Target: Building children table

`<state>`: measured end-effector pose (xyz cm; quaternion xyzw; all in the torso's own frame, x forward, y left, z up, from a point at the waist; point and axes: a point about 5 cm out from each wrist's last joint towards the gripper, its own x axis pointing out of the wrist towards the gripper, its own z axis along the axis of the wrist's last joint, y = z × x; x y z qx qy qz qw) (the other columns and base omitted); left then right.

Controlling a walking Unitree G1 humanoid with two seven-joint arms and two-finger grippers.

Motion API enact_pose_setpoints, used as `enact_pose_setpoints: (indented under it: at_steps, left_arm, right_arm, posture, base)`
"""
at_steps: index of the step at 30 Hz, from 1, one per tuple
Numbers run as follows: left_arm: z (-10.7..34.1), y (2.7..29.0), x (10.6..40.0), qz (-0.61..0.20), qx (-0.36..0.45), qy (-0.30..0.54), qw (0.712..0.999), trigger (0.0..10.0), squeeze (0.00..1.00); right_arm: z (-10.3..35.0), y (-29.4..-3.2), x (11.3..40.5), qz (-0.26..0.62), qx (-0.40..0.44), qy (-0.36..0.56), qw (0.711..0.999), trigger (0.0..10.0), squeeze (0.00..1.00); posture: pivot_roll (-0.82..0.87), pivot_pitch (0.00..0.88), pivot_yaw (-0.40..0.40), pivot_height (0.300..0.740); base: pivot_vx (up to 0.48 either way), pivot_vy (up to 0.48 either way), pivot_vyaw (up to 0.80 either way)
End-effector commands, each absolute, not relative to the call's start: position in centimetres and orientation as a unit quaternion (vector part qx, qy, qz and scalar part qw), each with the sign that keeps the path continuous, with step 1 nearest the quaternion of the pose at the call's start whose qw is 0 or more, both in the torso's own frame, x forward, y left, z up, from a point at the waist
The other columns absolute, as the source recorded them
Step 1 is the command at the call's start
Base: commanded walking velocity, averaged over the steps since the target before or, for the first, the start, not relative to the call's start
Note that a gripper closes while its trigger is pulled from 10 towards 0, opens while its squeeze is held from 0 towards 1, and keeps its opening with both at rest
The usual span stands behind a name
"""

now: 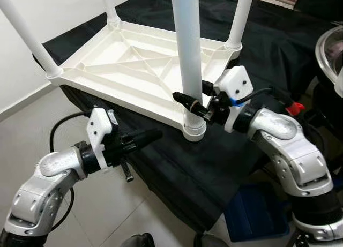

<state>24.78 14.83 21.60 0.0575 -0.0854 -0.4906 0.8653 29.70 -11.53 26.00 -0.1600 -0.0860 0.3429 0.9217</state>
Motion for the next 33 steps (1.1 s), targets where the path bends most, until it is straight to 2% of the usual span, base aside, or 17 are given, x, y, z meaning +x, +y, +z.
enact_pose_setpoints:
  at_steps: [1,6,14,22,27,28,33]
  left_arm:
    - [21.3,14.9,25.0,-0.484,0.063,-0.082,0.869,10.0,0.00]
    - [21.5,15.2,25.4,-0.467,0.070,-0.090,0.877,10.0,0.00]
    - [21.5,15.1,25.9,-0.458,0.072,-0.096,0.881,10.0,0.00]
    - [21.8,14.3,26.6,-0.451,0.067,-0.113,0.883,10.0,0.00]
    - [21.9,14.0,26.8,-0.449,0.065,-0.118,0.883,10.0,0.00]
    - [21.8,13.8,26.9,-0.450,0.065,-0.119,0.882,10.0,0.00]
    - [21.9,13.8,26.9,-0.450,0.065,-0.122,0.882,10.0,0.00]
  right_arm:
    - [22.3,-13.0,30.6,0.275,-0.162,0.019,0.947,10.0,0.00]
    - [21.4,-13.9,30.9,0.180,-0.108,0.048,0.977,10.0,0.00]
    - [20.7,-14.3,30.8,0.140,-0.088,0.063,0.984,10.0,0.00]
    - [19.8,-15.0,30.2,0.052,-0.066,0.086,0.993,10.0,0.00]
    - [20.0,-14.7,29.9,0.047,-0.039,0.066,0.996,10.0,0.00]
    - [20.7,-14.3,29.3,0.058,-0.009,0.022,0.998,10.0,0.00]
    - [20.9,-14.3,28.6,0.070,0.003,0.000,0.998,10.0,0.00]
  posture:
    - [-0.04,0.242,0.019,0.740]
    - [-0.04,0.245,0.023,0.740]
    - [-0.03,0.245,0.028,0.740]
    - [-0.03,0.245,0.034,0.740]
    - [-0.03,0.246,0.038,0.740]
    - [-0.03,0.245,0.039,0.740]
    - [-0.03,0.247,0.041,0.740]
  base:
    - [0.000,0.000,0.00]
    - [0.000,0.000,0.00]
    - [0.000,0.000,0.00]
    - [0.000,0.000,0.00]
    - [0.000,0.000,0.00]
    - [0.000,0.000,0.00]
    - [0.000,0.000,0.00]
